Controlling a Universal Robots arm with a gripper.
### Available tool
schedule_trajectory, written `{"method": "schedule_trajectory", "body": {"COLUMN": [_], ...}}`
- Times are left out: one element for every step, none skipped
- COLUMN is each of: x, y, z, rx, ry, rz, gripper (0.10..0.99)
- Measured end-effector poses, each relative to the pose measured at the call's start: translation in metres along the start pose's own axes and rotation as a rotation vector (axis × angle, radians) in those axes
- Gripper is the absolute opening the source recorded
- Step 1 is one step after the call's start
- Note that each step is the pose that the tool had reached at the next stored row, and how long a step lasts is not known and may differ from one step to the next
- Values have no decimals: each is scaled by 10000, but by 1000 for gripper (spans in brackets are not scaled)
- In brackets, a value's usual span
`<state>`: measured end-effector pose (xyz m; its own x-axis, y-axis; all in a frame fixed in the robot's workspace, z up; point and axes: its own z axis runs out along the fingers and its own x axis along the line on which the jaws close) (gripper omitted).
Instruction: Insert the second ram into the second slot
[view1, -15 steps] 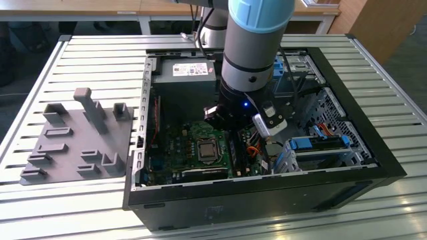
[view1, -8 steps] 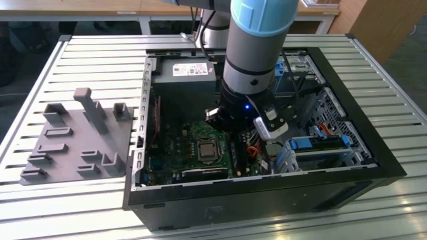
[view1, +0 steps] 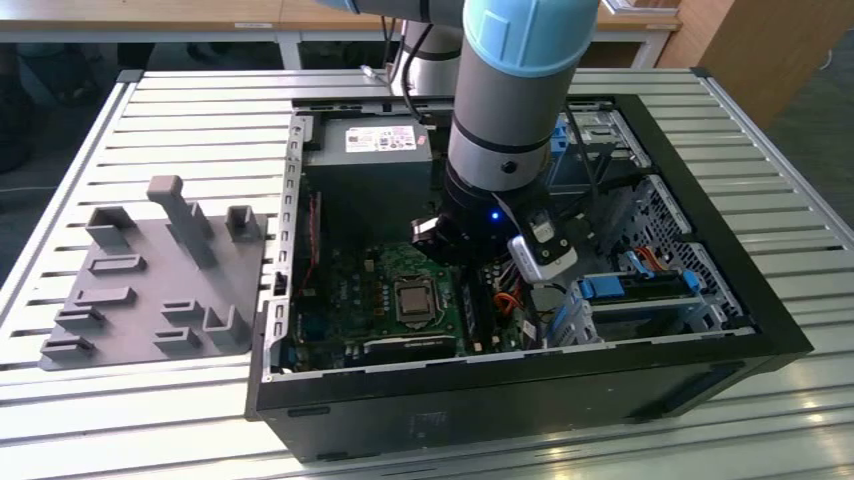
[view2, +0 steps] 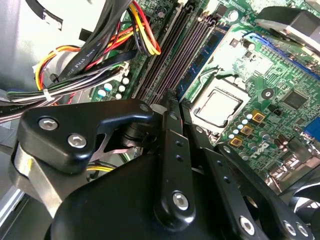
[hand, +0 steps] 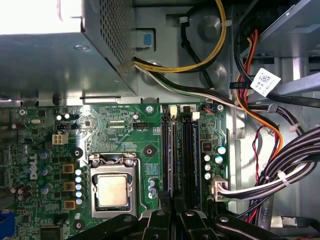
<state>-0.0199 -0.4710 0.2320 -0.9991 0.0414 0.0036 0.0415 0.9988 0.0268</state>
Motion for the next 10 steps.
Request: {"method": "schedule_trajectory", "body": {"x": [0,0,0,0,-5,-12,-23,-32,-36,-39], "y": [0,0,0,0,0,0,1,1,2,2], "z": [0,1,1,1,1,2,5,6,10,12], "rx": [-1,-1,-1,-1,-2,-1,-3,-2,-3,-2], "ry": [0,0,0,0,0,0,0,0,-1,0], "rz": [0,0,0,1,-1,-1,1,0,0,-6], "gripper": [137,137,137,137,137,137,137,137,137,137]}}
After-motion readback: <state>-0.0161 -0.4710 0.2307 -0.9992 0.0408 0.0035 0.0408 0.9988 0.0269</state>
